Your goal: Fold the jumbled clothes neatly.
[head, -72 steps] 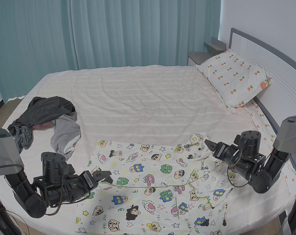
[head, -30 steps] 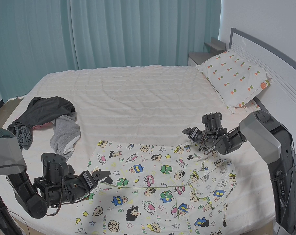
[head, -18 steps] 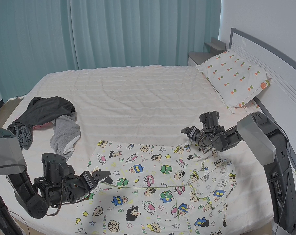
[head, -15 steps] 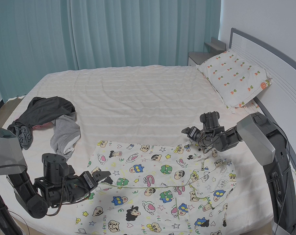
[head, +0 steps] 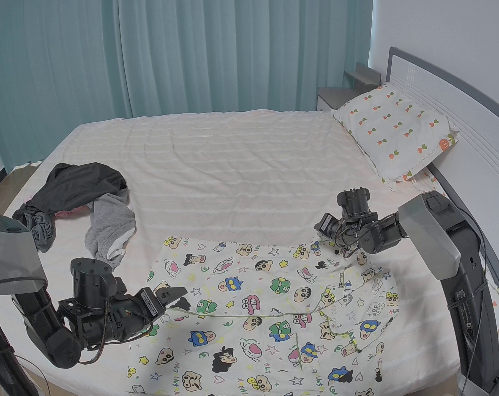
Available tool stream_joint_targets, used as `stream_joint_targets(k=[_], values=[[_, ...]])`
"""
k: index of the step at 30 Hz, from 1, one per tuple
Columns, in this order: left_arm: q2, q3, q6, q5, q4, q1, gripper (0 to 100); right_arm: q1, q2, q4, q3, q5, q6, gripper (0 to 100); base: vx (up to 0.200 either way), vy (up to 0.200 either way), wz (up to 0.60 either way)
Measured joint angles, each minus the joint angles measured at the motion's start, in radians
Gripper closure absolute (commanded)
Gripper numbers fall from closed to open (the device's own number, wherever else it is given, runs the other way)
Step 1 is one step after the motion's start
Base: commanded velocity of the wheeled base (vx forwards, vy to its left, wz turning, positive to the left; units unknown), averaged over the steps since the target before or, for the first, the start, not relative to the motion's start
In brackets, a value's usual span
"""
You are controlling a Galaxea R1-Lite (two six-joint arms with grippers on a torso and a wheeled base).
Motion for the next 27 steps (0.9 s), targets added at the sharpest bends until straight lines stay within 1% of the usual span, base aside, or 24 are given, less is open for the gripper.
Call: stream_joint_targets(k=[8,13,17,24,27], values=[[0.014,0.004,0.000,0.004,-0.024,0.000,0,0.012,0.003,-0.005,-0.032,-0.005,0.002,100,0.000,0.000,0.00],[0.018,0.003,0.000,0.005,-0.024,-0.001,0,0.032,0.005,-0.010,-0.063,-0.044,0.000,100,0.000,0.000,0.00],[0.019,0.003,0.000,0.005,-0.024,-0.002,0,0.047,0.014,-0.013,-0.103,-0.052,-0.004,100,0.000,0.000,0.00],[0.020,0.003,0.000,0.005,-0.024,-0.002,0,0.055,0.037,-0.009,-0.151,-0.057,-0.089,100,0.000,0.000,0.00],[0.020,0.003,0.000,0.005,-0.024,-0.002,0,0.054,0.054,-0.012,-0.170,-0.073,-0.117,100,0.000,0.000,0.00]])
